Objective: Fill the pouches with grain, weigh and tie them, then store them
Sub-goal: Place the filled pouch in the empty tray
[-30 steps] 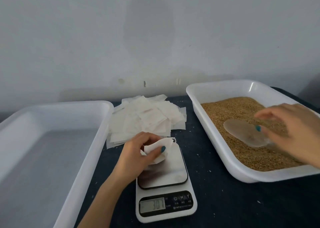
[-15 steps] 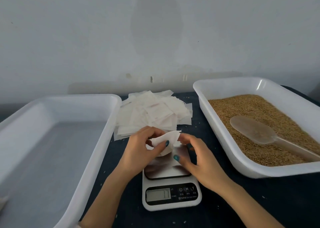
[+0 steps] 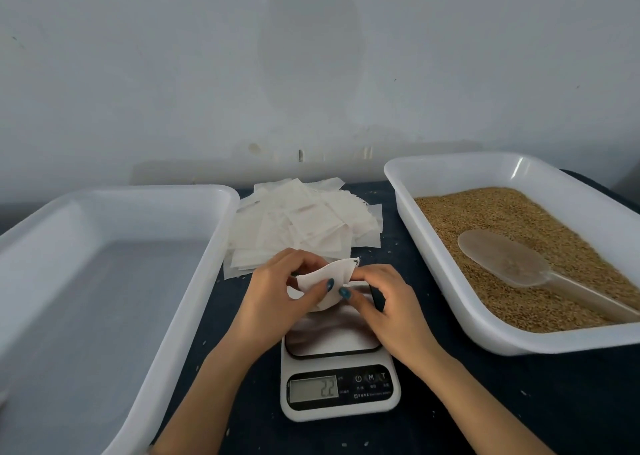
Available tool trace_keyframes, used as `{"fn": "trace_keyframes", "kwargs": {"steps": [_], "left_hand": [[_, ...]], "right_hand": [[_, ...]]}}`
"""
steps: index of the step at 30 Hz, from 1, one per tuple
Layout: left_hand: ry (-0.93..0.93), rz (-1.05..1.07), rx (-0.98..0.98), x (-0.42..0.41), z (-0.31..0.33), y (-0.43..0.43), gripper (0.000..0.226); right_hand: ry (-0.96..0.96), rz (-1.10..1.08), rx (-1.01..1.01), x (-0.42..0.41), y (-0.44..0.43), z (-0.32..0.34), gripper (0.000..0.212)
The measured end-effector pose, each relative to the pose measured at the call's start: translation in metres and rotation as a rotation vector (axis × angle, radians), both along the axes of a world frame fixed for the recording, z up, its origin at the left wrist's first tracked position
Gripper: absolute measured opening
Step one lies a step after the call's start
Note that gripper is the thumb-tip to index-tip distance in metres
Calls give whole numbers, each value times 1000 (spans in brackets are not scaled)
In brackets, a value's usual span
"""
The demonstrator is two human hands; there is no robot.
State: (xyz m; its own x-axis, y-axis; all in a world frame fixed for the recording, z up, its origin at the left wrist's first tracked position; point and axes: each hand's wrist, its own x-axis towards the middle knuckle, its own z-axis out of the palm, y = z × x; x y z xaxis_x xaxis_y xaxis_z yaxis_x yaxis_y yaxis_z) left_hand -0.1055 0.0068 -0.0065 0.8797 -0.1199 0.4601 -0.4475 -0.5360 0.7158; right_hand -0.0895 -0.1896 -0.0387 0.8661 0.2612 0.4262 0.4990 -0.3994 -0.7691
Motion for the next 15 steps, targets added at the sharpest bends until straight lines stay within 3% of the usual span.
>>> {"fn": "trace_keyframes", "kwargs": {"steps": [15], "left_hand": [[11,14,3,0,-1,1,24]], "right_hand": [[42,-21,20,3,6,-4,19]]}}
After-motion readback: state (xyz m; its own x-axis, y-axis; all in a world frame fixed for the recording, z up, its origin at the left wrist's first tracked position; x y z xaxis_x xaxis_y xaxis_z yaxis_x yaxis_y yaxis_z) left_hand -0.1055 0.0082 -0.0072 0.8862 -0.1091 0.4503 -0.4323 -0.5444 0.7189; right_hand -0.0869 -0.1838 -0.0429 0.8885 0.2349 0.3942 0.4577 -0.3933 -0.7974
